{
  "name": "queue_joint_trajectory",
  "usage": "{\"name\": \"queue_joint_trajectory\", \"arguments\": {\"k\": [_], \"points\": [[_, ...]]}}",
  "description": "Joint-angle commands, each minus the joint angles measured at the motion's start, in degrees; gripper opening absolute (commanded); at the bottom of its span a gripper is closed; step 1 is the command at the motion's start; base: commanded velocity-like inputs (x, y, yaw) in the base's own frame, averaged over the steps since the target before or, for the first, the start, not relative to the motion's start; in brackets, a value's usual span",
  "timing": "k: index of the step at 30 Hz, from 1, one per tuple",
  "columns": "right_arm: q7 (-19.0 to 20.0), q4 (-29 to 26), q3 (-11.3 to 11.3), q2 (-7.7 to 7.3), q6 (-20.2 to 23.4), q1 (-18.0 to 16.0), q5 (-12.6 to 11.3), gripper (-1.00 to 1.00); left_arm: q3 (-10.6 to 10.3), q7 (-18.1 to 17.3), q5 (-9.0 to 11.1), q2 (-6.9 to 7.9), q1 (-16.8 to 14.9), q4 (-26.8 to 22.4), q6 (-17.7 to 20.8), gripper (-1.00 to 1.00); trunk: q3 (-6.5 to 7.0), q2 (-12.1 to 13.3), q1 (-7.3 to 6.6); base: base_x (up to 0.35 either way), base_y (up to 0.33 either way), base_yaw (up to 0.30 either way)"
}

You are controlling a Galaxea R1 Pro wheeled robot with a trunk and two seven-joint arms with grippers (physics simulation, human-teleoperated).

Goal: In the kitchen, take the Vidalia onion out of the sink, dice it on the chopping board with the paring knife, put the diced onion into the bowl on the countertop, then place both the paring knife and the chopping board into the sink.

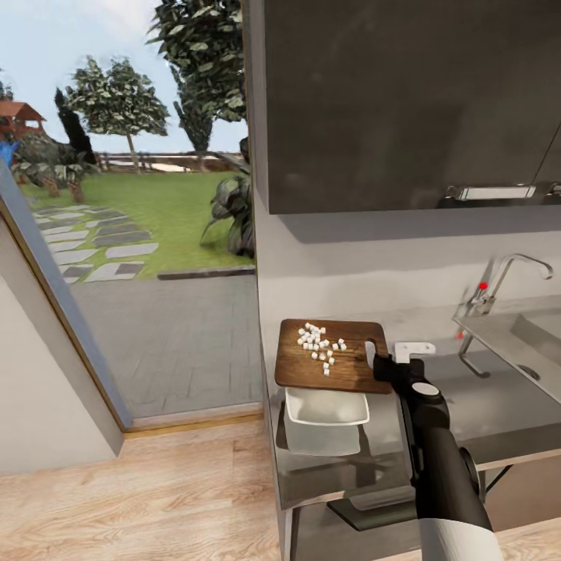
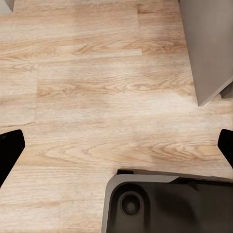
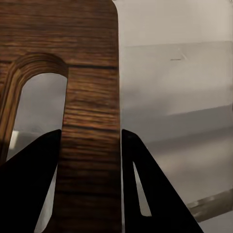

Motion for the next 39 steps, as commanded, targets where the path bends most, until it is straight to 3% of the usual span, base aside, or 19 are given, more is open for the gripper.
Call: {"name": "queue_joint_trajectory", "arguments": {"k": [1, 12, 19, 29, 39], "points": [[0.51, -0.03, -0.12, 0.06, -0.54, -0.04, 0.56, -1.0, -0.13, 0.12, 0.28, 0.02, 0.01, -0.08, -0.06, 1.0, -0.11, -0.12, 0.04, 0.0, 0.0, 0.0], [0.5, 2.69, -0.2, -0.14, -8.0, -0.03, 0.55, -1.0, -0.14, 0.11, 0.25, 0.02, 0.01, -0.08, -0.06, 1.0, -0.11, -0.12, 0.04, 0.0, 0.0, 0.0], [0.49, 3.29, -0.27, -0.26, -9.03, -0.04, 0.56, -1.0, -0.17, 0.11, 0.25, 0.02, 0.01, -0.15, -0.06, 1.0, -0.11, -0.12, 0.04, 0.0, 0.0, 0.0], [0.49, 4.93, -2.81, -0.27, -13.7, -0.07, 0.56, -1.0, -0.22, 0.16, 0.22, -0.06, 0.01, -0.16, -0.06, 1.0, -0.11, -0.12, 0.04, 0.0, -0.059, 0.0], [0.45, 7.43, -3.0, -0.27, -18.79, -0.07, 0.56, -1.0, -0.19, 0.15, 0.21, -0.06, 0.01, -0.16, -0.06, 1.0, -0.11, -0.12, 0.04, 0.0, -0.002, 0.0]]}}
